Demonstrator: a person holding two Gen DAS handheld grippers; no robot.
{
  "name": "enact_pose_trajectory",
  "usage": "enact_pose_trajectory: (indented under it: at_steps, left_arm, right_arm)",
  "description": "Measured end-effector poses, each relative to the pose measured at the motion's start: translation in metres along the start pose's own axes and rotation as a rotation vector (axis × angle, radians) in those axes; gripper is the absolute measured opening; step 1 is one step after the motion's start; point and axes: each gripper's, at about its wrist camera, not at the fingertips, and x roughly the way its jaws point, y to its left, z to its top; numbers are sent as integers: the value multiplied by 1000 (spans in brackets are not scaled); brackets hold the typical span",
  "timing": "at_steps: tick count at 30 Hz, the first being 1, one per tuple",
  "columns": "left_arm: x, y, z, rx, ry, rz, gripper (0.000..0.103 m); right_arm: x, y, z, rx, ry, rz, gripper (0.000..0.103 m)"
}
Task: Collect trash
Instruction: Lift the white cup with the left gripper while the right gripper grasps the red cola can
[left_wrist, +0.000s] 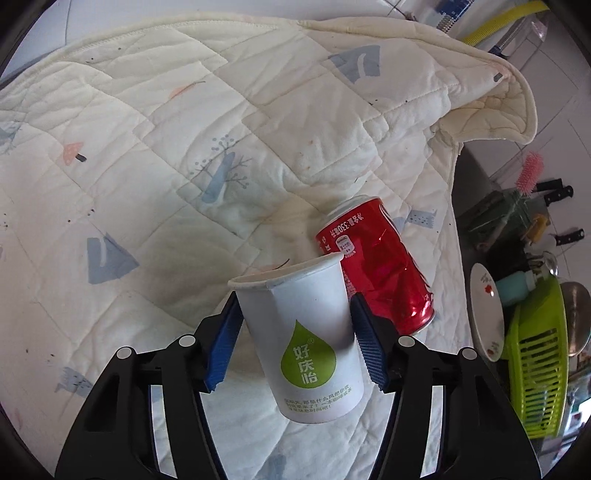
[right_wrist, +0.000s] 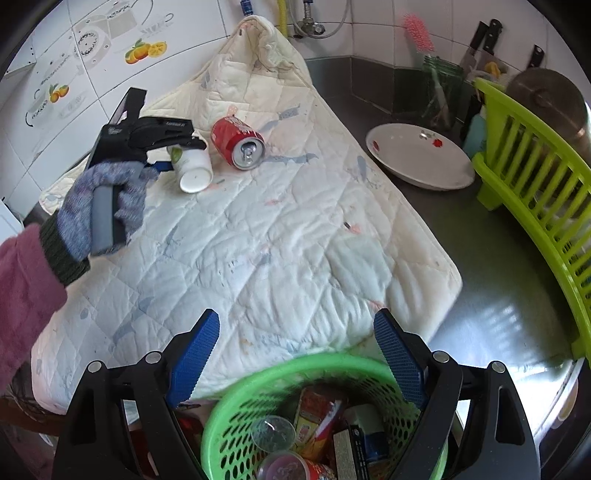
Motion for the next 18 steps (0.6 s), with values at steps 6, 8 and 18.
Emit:
enact_pose_trajectory:
  at_steps: [6,8,18]
  left_arm:
    - [-35,28,-4,18,-19,-1,58]
    - [-48,38,-7,26,-25,-3,58]
    - [-103,97,-26,16,-56,-2,58]
  right_arm:
    - [27,26,49,-55,1,50,83]
    - [39,38,70,-86,-1,63,83]
    - [117,78,162,-233,66,79,83]
